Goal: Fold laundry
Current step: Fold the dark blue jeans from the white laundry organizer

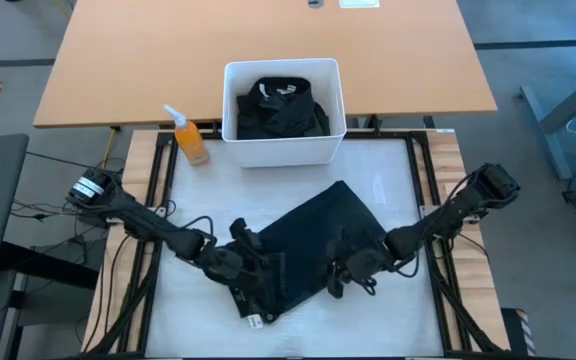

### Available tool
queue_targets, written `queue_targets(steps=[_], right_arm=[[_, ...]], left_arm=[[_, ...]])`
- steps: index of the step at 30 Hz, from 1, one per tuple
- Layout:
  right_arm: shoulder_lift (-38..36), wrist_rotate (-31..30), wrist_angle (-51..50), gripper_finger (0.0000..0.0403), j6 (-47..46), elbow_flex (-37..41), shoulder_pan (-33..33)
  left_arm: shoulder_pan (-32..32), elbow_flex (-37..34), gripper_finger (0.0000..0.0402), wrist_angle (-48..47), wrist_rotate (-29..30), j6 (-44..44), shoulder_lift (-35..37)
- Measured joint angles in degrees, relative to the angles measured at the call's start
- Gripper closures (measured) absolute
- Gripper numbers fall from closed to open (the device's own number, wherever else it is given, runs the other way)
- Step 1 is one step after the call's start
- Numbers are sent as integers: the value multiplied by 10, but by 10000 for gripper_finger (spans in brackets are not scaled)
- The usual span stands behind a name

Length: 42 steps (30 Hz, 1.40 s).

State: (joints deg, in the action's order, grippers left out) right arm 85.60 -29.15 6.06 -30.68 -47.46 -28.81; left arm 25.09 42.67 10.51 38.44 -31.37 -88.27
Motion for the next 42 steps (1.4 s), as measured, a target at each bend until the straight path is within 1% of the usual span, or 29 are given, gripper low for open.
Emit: queue_targets(steps=[2,3,6,12,14,16,19,22,26,31,33,36,42], right_arm=[[0,-12,-1,265,5,0,-4],[0,-12,-2,265,5,0,-5],[0,-12,-5,265,5,0,-4],[0,-12,-28,265,7,0,-4],[0,-12,-30,265,7,0,-4],[0,-12,-30,265,7,0,-4],[0,-12,-30,265,7,0,-4],[0,-11,-31,265,7,0,-4],[0,-11,-31,265,7,0,-4],[0,-10,-35,265,7,0,-4],[0,-7,-40,265,7,0,-4],[-4,13,-59,265,3,0,-4],[-58,51,-112,265,-67,0,-7]], left_arm=[[2,-14,184,4,-1,-22,0],[4,-20,184,4,-11,-37,0],[18,-28,185,8,-63,-65,0],[87,-12,184,15,-154,-51,0],[112,-12,184,11,-185,-71,0],[137,-12,184,-3,-205,-101,0],[173,-12,184,-14,-198,-144,0],[205,-12,184,-6,-173,-169,0],[240,-12,184,1,-116,-199,0],[274,-12,184,1,-64,-217,0],[285,-12,184,1,-40,-218,0],[293,-12,185,1,-8,-218,0],[291,-12,184,1,2,-209,0]])
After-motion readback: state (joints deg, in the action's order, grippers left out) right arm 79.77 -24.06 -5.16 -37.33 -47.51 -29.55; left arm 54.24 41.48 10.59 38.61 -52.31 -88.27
